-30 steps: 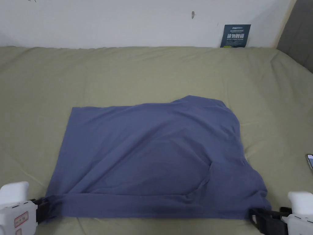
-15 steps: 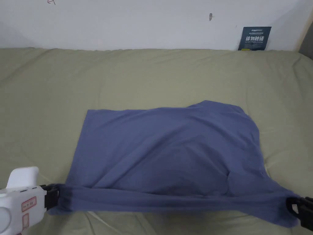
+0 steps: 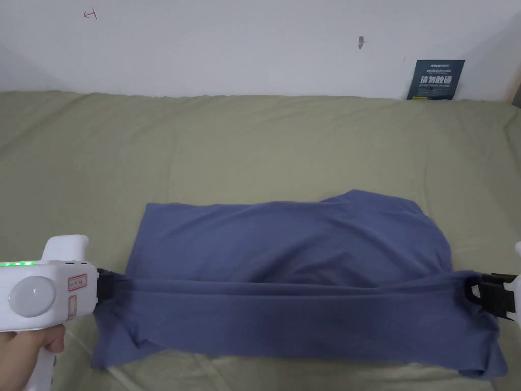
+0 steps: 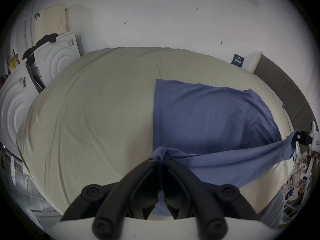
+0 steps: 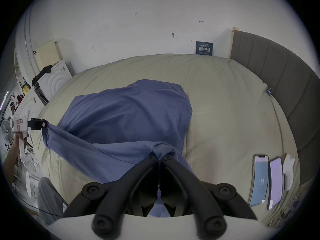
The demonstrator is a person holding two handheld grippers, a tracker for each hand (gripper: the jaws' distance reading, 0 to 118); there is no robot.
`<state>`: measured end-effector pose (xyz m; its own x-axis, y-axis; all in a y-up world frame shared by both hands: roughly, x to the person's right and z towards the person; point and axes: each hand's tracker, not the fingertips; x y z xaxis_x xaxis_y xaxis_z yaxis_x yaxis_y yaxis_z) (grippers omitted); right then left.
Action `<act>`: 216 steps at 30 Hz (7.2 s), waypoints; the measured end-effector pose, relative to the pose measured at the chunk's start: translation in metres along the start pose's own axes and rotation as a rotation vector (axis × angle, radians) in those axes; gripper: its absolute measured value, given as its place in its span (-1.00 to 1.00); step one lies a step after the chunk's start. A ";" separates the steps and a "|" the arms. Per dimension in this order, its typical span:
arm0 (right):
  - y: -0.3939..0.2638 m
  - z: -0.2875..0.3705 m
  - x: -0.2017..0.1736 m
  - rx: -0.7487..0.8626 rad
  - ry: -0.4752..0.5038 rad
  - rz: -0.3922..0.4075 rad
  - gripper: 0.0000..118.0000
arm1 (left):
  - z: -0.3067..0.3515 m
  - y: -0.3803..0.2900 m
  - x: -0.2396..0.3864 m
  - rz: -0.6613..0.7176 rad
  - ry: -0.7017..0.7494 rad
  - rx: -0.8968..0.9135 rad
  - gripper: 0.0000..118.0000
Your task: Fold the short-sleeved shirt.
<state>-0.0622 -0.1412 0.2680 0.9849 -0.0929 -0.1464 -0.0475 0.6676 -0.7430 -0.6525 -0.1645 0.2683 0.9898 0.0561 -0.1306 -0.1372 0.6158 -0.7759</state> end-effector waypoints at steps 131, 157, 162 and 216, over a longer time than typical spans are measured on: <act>-0.032 0.007 0.023 0.033 -0.111 -0.156 -1.00 | -0.081 0.046 0.018 -0.048 0.113 -0.129 0.88; 0.039 -0.156 0.055 -0.332 -0.171 0.006 0.63 | -0.103 0.045 0.018 -0.029 0.021 -0.165 -1.00; 0.040 -0.135 0.074 -0.237 -0.055 -0.074 -1.00 | -0.094 0.047 0.017 -0.052 0.007 -0.175 -1.00; -0.167 0.121 -0.002 0.013 -0.054 -0.162 1.00 | 0.141 -0.151 -0.010 -0.005 -0.064 0.154 0.89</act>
<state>-0.0357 -0.1631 0.4712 0.9870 -0.1602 0.0099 0.1140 0.6564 -0.7457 -0.6368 -0.1477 0.4738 0.9915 0.1000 -0.0836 -0.1302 0.7288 -0.6722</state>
